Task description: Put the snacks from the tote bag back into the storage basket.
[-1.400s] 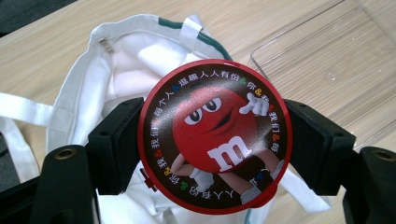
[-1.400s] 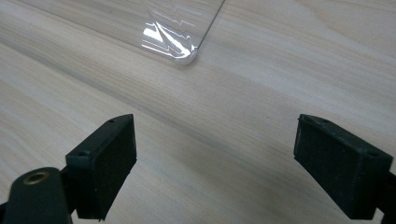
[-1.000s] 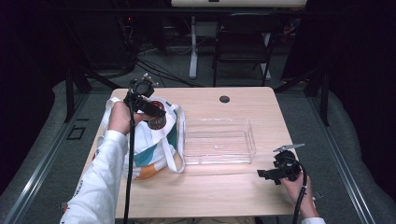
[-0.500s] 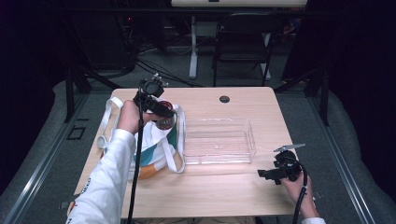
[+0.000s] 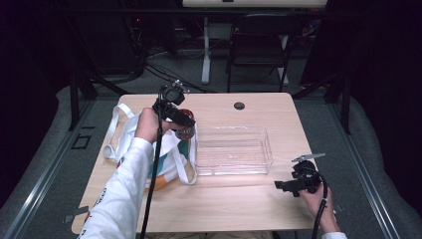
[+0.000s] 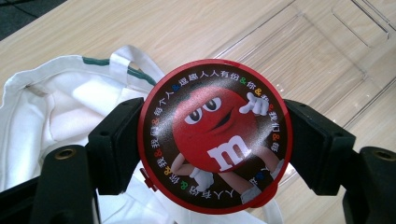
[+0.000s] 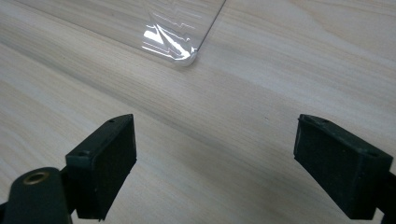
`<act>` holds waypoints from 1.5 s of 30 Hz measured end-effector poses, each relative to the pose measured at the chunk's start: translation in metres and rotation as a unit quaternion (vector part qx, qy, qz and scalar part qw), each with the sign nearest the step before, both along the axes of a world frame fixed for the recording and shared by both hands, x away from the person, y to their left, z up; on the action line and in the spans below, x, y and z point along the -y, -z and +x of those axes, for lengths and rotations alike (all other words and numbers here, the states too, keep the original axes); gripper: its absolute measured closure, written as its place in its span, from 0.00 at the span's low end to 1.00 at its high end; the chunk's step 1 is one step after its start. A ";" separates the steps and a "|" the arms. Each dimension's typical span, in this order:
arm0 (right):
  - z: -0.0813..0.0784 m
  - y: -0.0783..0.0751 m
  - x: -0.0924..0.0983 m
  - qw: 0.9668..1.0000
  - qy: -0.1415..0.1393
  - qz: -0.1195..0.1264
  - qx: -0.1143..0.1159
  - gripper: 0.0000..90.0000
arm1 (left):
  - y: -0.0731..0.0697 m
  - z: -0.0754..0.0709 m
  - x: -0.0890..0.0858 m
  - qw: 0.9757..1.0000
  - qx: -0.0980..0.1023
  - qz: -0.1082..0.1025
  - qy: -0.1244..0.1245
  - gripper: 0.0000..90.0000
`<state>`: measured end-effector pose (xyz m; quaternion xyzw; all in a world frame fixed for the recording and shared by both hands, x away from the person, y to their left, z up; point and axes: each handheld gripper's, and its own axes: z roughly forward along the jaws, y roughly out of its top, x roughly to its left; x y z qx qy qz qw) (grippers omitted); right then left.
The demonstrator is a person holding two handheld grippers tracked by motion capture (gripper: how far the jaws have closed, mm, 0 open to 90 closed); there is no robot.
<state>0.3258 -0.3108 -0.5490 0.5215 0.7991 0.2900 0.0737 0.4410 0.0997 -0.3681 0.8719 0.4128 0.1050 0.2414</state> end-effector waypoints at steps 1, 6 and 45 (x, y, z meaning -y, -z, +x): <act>0.000 0.000 0.000 1.000 -0.001 -0.001 0.000 0.14 | 0.000 0.000 0.001 1.000 -0.001 -0.001 0.001 0.29; -0.002 -0.001 0.002 1.000 0.001 -0.001 0.001 0.14 | 0.001 -0.002 0.010 1.000 -0.001 -0.002 0.010 0.29; -0.001 -0.001 0.000 1.000 0.003 0.002 0.002 0.14 | 0.037 -0.017 0.063 0.998 -0.006 -0.021 0.060 0.29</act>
